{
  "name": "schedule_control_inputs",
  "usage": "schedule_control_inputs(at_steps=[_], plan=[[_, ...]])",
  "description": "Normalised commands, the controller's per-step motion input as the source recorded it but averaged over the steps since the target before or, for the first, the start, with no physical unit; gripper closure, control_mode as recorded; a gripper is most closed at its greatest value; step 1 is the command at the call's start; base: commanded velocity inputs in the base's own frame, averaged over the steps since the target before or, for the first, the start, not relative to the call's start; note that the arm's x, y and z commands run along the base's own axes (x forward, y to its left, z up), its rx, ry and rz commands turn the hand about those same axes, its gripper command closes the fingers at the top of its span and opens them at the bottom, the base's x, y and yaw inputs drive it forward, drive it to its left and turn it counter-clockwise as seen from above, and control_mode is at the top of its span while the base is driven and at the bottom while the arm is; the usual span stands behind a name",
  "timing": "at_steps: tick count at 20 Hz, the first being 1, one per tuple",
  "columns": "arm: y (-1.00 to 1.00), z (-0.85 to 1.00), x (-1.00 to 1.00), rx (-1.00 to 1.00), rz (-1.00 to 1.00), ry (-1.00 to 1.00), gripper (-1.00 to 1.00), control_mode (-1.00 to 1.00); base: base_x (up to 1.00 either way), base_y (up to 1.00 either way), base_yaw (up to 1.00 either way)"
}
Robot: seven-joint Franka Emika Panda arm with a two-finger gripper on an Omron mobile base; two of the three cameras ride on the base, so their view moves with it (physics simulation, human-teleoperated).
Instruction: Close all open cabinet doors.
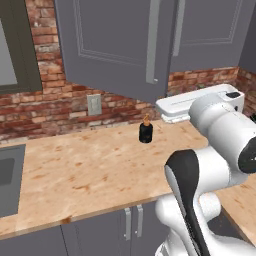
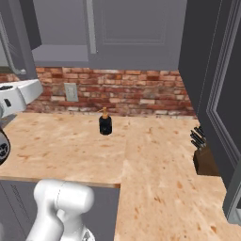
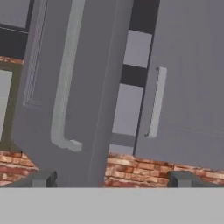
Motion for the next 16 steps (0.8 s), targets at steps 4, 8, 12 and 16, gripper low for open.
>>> schedule_control_inputs(at_steps=[4, 8, 12, 16], plan=[[0.45, -0.16, 0.00, 0.00, 0.01, -0.01, -1.00, -1.00, 0.00, 0.00, 0.00], [0.51, -0.28, 0.01, 0.00, 0.00, -0.01, -1.00, -1.00, 0.00, 0.00, 0.00], [0.56, -0.30, 0.14, 0.00, 0.00, -0.06, -1.00, -1.00, 0.00, 0.00, 0.00], [0.60, -0.28, 0.37, 0.00, 0.00, -0.08, -1.00, -1.00, 0.00, 0.00, 0.00]])
